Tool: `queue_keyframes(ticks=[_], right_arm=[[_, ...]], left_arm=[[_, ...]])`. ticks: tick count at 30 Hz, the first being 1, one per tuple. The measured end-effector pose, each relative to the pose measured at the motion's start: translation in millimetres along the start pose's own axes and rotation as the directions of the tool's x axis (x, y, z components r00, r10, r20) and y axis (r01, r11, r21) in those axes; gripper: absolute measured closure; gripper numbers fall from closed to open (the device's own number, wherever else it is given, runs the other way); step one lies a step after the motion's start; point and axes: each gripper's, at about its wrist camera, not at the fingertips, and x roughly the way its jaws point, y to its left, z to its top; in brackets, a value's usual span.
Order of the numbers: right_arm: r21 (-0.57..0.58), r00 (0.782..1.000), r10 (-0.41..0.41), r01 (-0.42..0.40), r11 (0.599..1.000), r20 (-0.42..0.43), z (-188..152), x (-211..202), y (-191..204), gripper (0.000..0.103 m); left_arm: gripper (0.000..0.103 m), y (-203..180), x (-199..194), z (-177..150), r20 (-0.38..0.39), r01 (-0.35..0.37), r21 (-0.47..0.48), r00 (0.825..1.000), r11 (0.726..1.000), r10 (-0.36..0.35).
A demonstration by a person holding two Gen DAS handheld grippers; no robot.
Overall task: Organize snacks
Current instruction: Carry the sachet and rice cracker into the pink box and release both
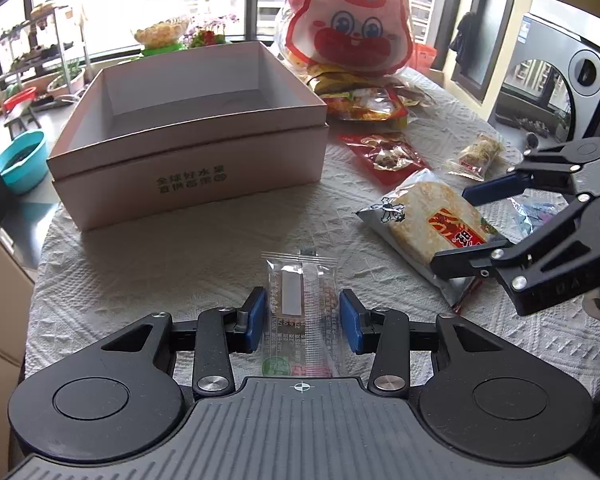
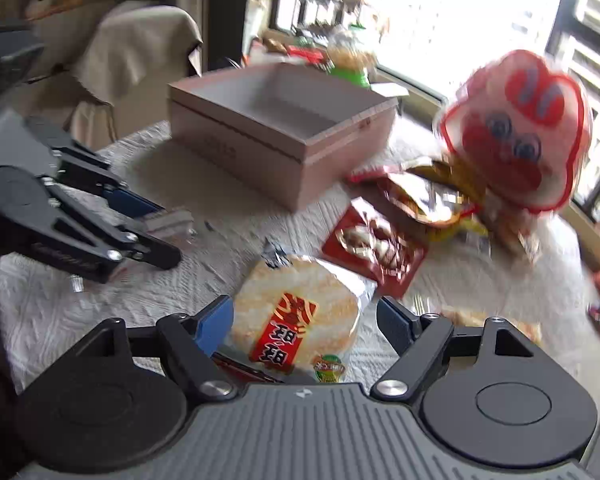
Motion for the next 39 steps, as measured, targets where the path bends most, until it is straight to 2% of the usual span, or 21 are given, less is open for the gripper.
queue_keyframes(ticks=[3,5,10,12,13,15,17,19,20,21,22,23,24,25,27,30,32,33,35,37,39], right_arm=[[0.236,0.992,0.102,-0.082,0.968,-0.073,4.7,15.9,-19.2,0.023],[0.305,0.992,0.101,-0.073,0.950,-0.077,6.5,21.5,-18.3,0.023],[0.247,0.992,-0.017,0.047,0.968,-0.121,20.8,39.8,1.8,0.021],[0.223,0.988,-0.043,0.075,0.972,-0.147,24.4,40.4,7.9,0.027],[0.215,0.987,-0.034,0.067,0.974,-0.154,24.5,36.0,10.7,0.027],[0.214,0.987,0.038,-0.004,0.977,-0.153,21.6,21.6,14.4,0.027],[0.227,0.985,0.100,-0.066,0.972,-0.141,18.2,2.4,17.7,0.027],[0.208,0.989,0.108,-0.086,0.974,-0.097,23.3,-24.0,22.1,0.027],[0.188,0.994,0.092,-0.080,0.979,-0.055,31.6,-39.5,23.6,0.027],[0.169,0.998,0.065,-0.064,0.984,-0.003,42.5,-56.3,22.5,0.027],[0.154,0.998,0.033,-0.041,0.987,0.053,55.8,-73.2,19.3,0.027],[0.145,0.993,0.002,-0.018,0.989,0.114,70.5,-89.5,15.2,0.027],[0.143,0.983,-0.033,0.007,0.990,0.180,87.9,-105.7,10.1,0.027],[0.145,0.972,-0.062,0.029,0.989,0.229,101.6,-116.2,6.1,0.027],[0.158,0.947,-0.103,0.057,0.986,0.303,134.1,-127.4,-4.4,0.027],[0.197,0.947,-0.091,0.030,0.980,0.308,169.4,-108.9,-18.0,0.027],[0.225,0.955,-0.057,-0.010,0.974,0.292,180.4,-81.9,-23.9,0.027],[0.250,0.961,-0.049,-0.021,0.968,0.271,183.5,-65.3,-26.2,0.027],[0.304,0.974,-0.025,-0.046,0.951,0.225,186.6,-26.1,-31.5,0.027],[0.326,0.979,0.001,-0.069,0.943,0.205,190.6,9.7,-33.2,0.027],[0.334,0.976,0.007,-0.080,0.939,0.216,196.9,41.7,-31.4,0.026]], left_arm=[[0.059,-2.0,-3.1,-5.0,0.014,-0.017,0.016,1.000,1.000,0.017],[0.059,-4.8,-4.4,-7.0,0.022,-0.029,0.034,0.999,0.999,0.029],[0.060,-2.2,-11.9,-15.2,0.036,-0.034,0.008,0.999,0.999,0.034],[0.060,-1.6,-18.7,-20.3,0.039,-0.031,-0.004,0.999,1.000,0.031],[0.060,-1.6,-22.5,-23.0,0.043,-0.028,-0.007,0.999,1.000,0.028],[0.061,-0.1,-33.6,-26.9,0.071,-0.021,-0.019,0.997,1.000,0.022],[0.061,5.6,-50.0,-21.8,0.124,-0.006,-0.050,0.992,0.999,0.012],[0.061,17.3,-75.0,-4.4,0.222,0.012,-0.073,0.975,0.997,0.004],[0.061,24.0,-89.5,8.7,0.278,0.007,-0.075,0.960,0.997,0.014],[0.061,30.2,-103.7,23.6,0.335,-0.011,-0.074,0.942,0.997,0.035],[0.061,35.7,-117.2,43.1,0.397,-0.042,-0.067,0.916,0.997,0.065],[0.061,41.5,-125.0,59.9,0.446,-0.066,-0.055,0.891,0.996,0.083],[0.059,48.2,-126.7,76.5,0.475,-0.080,-0.046,0.875,0.996,0.092],[0.059,57.0,-121.4,94.9,0.473,-0.079,-0.046,0.876,0.996,0.092],[0.059,81.5,-93.0,129.4,0.434,-0.034,-0.098,0.898,0.995,0.074],[0.058,116.9,-27.1,153.2,0.340,0.024,-0.212,0.939,0.977,0.051],[0.059,134.5,10.5,154.1,0.283,0.017,-0.254,0.957,0.967,0.058],[0.059,143.1,19.1,151.7,0.284,0.006,-0.273,0.956,0.962,0.075],[0.059,159.5,14.7,144.2,0.340,0.033,-0.323,0.937,0.946,0.084],[0.059,172.6,0.4,138.0,0.394,0.092,-0.347,0.917,0.933,0.056],[0.059,176.1,-12.9,133.0,0.408,0.091,-0.353,0.911,0.931,0.065]])
